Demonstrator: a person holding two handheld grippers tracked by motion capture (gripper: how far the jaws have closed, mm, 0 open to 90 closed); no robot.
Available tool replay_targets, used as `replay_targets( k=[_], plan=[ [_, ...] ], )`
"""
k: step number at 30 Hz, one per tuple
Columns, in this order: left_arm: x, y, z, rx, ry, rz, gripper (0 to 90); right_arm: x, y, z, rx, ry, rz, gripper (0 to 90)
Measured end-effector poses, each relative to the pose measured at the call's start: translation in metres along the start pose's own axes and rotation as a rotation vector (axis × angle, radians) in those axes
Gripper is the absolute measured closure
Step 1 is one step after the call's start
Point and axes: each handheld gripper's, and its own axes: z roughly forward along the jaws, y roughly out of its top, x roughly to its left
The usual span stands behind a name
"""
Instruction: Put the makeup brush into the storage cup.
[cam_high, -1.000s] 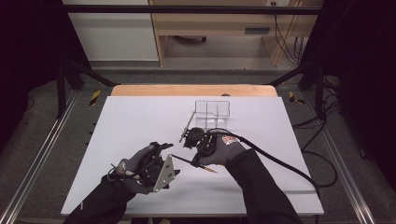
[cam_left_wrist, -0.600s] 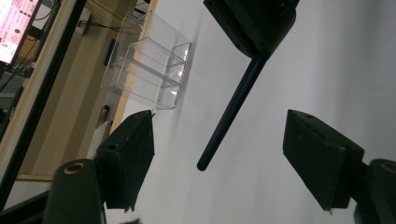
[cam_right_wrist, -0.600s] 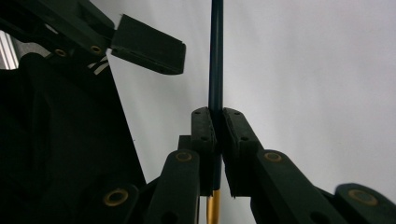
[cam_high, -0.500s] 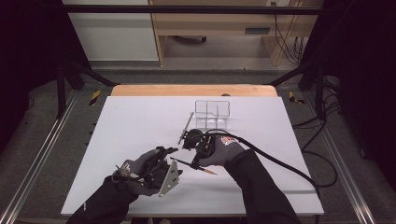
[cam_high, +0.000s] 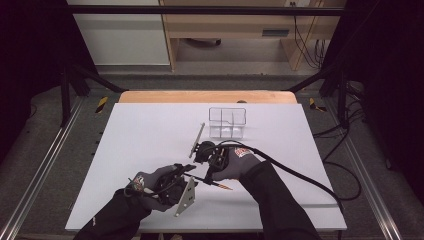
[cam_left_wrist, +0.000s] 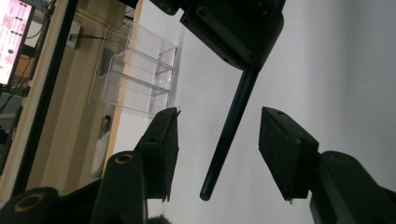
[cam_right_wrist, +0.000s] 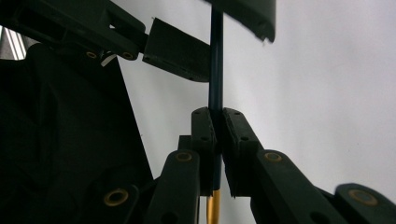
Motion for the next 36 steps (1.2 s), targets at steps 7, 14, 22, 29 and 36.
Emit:
replay_targets(
  k=[7,14,22,29,36],
  plan=[
    [-0.004,0.003,0.003,0.007,-0.001,0.034,54.8,0.000,0.001,0.001,0.012,0.002,-0.001,84.0],
    [-0.007,0.006,0.006,0.015,-0.012,0.066,63.5,-0.001,0.002,0.003,0.028,0.003,0.007,84.0],
    [-0.009,0.008,0.006,0.017,-0.024,0.089,73.5,-0.001,0.002,0.005,0.036,0.009,0.003,84.0],
    [-0.009,0.009,0.005,0.023,-0.035,0.113,79.5,0.000,0.002,0.006,0.051,0.019,-0.005,84.0],
    [-0.012,0.009,0.006,0.029,-0.047,0.136,82.7,0.000,0.002,0.006,0.051,0.021,-0.013,83.7]
  ],
)
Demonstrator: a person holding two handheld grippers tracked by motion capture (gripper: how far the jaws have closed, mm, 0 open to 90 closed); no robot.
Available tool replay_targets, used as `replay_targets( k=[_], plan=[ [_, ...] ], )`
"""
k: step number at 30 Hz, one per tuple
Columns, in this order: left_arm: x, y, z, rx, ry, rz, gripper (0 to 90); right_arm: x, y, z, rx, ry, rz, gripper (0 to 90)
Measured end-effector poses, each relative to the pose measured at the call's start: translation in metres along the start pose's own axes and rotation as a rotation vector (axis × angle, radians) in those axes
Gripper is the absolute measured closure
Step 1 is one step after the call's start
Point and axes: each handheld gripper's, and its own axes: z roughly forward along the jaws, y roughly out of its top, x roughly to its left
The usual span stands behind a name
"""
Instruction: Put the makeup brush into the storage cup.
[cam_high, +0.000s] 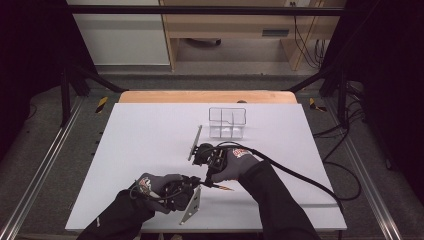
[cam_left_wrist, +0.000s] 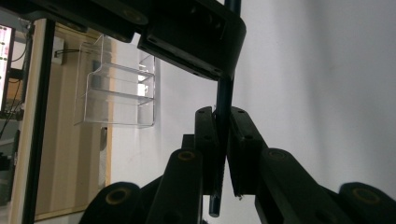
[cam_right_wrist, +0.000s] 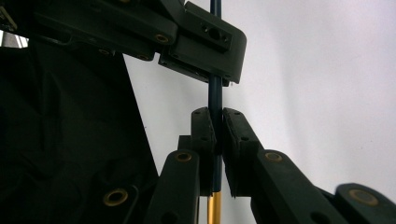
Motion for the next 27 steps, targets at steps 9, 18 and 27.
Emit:
replay_targets(
  k=[9,18,27],
  plan=[
    [0.001,-0.001,-0.002,0.006,-0.012,0.004,83.7,0.001,0.000,-0.001,-0.020,-0.012,-0.011,82.1],
    [0.003,-0.014,-0.003,0.048,-0.012,-0.044,83.6,-0.001,-0.013,-0.025,-0.166,-0.066,0.004,64.3],
    [0.006,-0.030,-0.005,0.088,-0.010,-0.147,83.6,-0.011,-0.038,-0.046,-0.370,-0.144,0.057,49.5]
  ],
)
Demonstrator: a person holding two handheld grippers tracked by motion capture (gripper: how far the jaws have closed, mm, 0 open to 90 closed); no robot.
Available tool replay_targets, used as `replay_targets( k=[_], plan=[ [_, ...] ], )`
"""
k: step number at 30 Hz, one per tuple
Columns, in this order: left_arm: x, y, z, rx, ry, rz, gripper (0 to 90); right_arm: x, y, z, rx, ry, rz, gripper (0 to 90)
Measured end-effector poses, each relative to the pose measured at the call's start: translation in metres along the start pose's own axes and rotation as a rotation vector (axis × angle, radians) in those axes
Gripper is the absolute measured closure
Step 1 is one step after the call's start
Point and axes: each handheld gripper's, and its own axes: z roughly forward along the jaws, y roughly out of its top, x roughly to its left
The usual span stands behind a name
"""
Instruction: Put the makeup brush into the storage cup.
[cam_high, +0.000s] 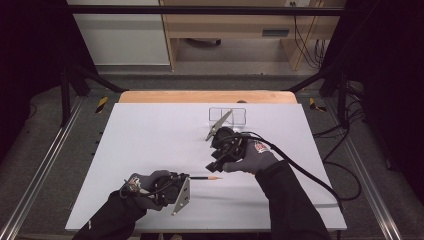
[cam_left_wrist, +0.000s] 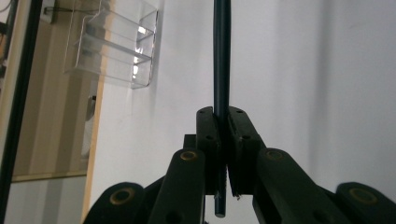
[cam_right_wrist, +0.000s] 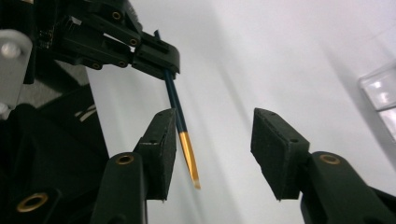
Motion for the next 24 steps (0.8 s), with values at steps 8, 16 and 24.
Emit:
replay_targets(
  k=[8,16,24],
  plan=[
    [0.000,-0.010,0.004,0.005,0.009,-0.131,83.5,-0.011,-0.020,-0.014,-0.115,-0.041,0.055,43.4],
    [-0.003,-0.021,0.006,-0.011,0.011,-0.271,83.6,-0.016,-0.036,-0.021,-0.226,-0.113,0.073,32.8],
    [-0.002,-0.036,0.002,-0.055,0.016,-0.449,83.6,-0.018,-0.050,-0.024,-0.325,-0.160,0.108,26.6]
  ],
)
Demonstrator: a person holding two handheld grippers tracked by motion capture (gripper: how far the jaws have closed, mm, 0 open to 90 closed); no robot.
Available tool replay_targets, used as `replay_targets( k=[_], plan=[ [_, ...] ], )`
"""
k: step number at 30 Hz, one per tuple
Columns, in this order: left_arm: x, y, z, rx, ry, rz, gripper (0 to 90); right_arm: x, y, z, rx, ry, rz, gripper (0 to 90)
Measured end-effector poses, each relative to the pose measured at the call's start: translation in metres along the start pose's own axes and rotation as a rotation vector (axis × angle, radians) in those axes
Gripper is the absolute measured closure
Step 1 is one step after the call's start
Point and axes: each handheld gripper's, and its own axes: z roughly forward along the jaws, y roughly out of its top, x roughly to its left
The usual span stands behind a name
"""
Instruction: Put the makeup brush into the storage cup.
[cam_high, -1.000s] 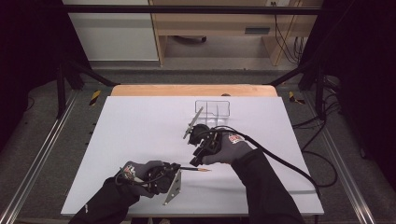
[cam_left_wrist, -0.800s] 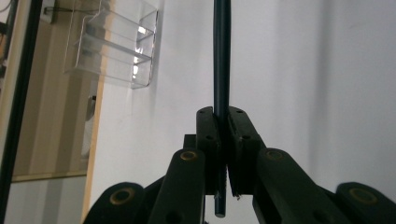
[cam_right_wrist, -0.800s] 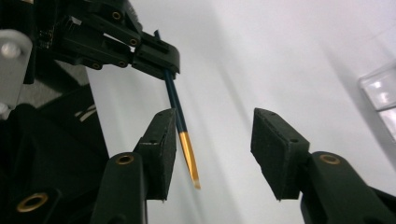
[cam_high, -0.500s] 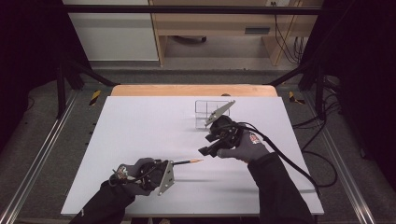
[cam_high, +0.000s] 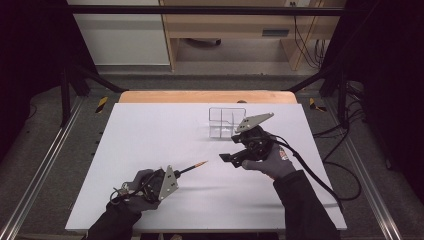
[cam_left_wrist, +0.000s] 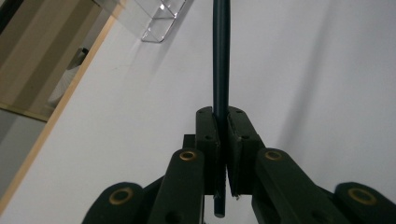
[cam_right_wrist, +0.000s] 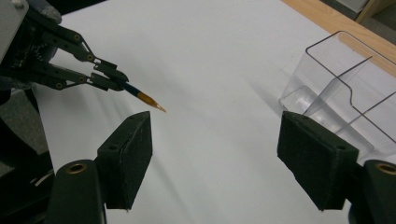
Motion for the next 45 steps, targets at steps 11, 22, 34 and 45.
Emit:
replay_targets(
  k=[11,22,34,45],
  plan=[
    [0.004,-0.008,-0.005,-0.070,0.021,-0.224,83.6,-0.001,-0.018,-0.003,-0.103,-0.037,0.054,23.4],
    [0.004,-0.008,-0.007,-0.134,0.035,-0.365,83.6,0.007,-0.030,-0.002,-0.185,-0.050,0.090,23.0],
    [0.001,-0.009,-0.009,-0.208,0.022,-0.540,83.7,0.018,-0.032,0.011,-0.263,-0.032,0.126,23.1],
    [-0.003,-0.005,-0.006,-0.220,0.044,-0.620,83.6,0.022,-0.029,0.023,-0.374,-0.003,0.210,25.1]
  ],
)
